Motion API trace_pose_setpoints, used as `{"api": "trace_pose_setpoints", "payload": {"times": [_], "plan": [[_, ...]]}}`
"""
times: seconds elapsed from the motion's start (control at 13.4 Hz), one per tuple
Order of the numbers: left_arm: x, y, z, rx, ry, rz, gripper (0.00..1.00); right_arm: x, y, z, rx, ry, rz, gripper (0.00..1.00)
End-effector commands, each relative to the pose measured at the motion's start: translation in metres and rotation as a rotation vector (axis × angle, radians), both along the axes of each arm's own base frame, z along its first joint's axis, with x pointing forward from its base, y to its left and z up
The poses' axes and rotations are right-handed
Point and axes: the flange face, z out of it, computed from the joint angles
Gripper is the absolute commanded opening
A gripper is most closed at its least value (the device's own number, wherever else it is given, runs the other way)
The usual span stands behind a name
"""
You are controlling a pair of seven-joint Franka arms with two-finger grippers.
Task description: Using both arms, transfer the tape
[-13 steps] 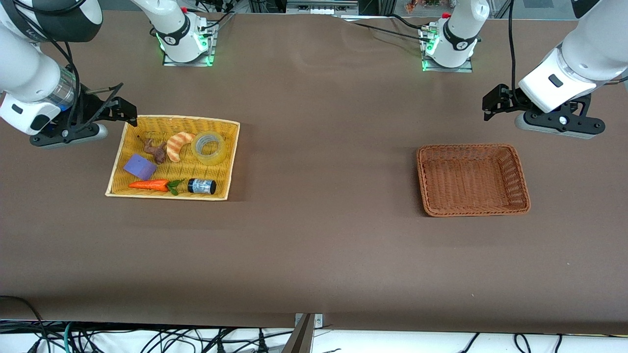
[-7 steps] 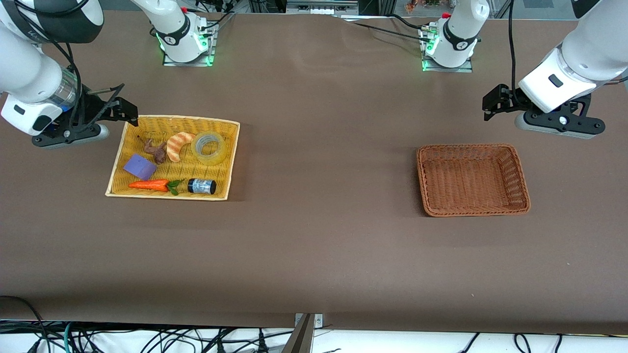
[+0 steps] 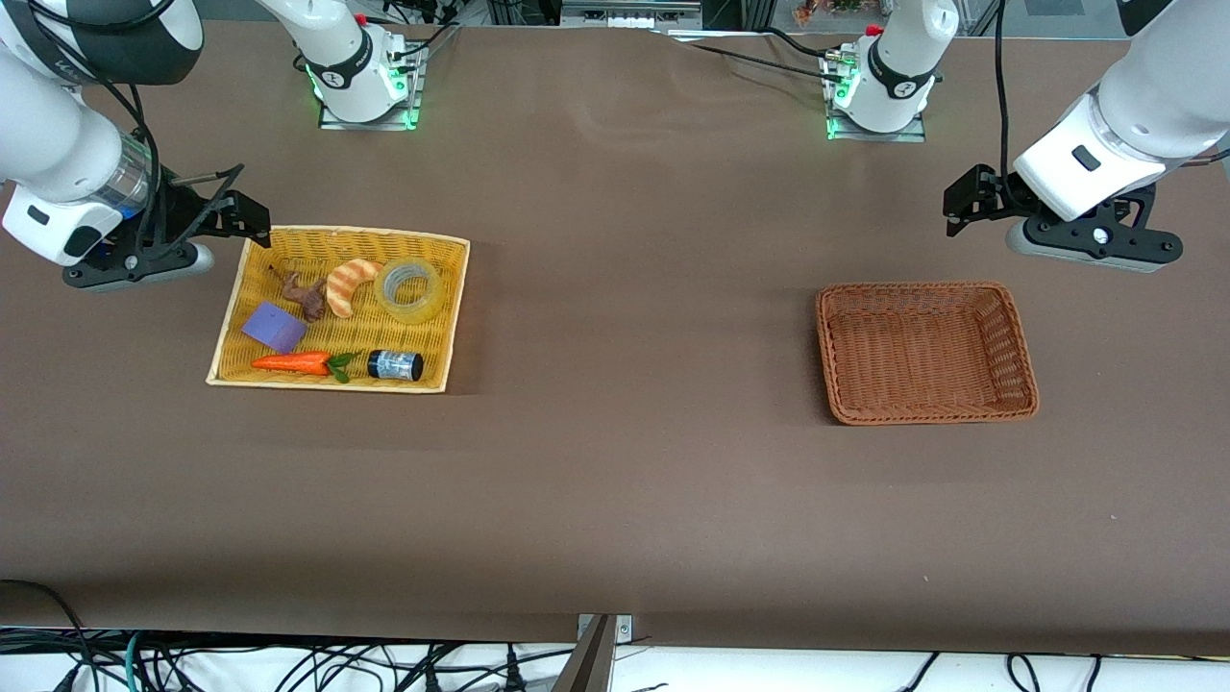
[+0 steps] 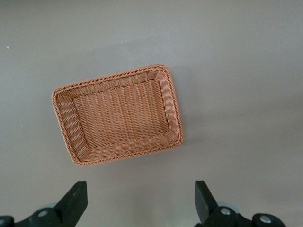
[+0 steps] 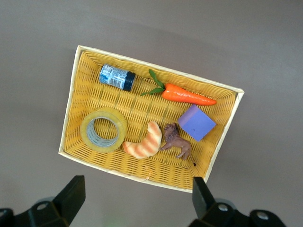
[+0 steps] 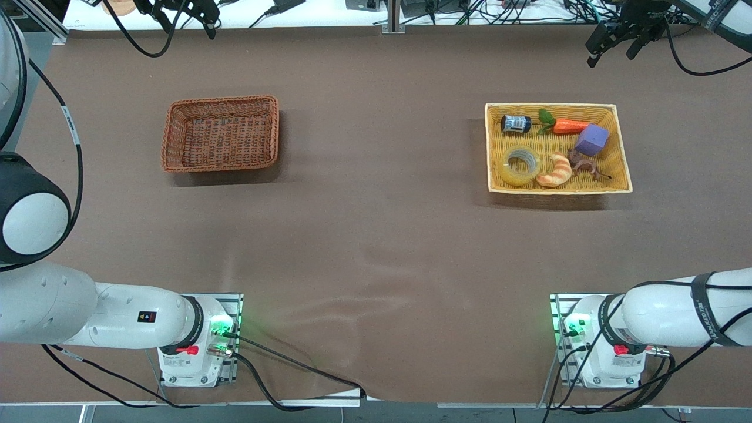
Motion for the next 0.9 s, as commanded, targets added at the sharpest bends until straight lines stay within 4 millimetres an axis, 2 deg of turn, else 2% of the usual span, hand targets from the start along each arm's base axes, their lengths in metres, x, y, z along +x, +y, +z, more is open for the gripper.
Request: {"api": "trace_pose_setpoints", "payload": {"times": [0.0, 0.45, 0.52, 0.6, 0.82], "plan": [[0.003, 0.000, 0.007, 0.018, -0.002, -0.012, 1.00, -0.003, 0.000, -0.001, -0.015, 0.010, 0.002, 1.00], [0.003, 0.000, 0.007, 0.022, -0.003, -0.009, 1.00, -0.002, 0.002, -0.004, -0.012, 0.009, -0.031, 1.00], [0.003, 0.000, 0.006, 0.022, -0.001, -0.009, 1.00, 0.000, 0.006, -0.014, -0.009, 0.007, -0.078, 1.00], [0.003, 0.000, 0.006, 0.020, -0.001, -0.009, 1.00, -0.001, 0.018, -0.029, -0.003, -0.008, -0.089, 1.00], [0.003, 0.001, 0.007, 0.016, -0.002, -0.009, 1.00, -0.005, 0.048, -0.080, 0.031, -0.037, -0.124, 1.00]]}}
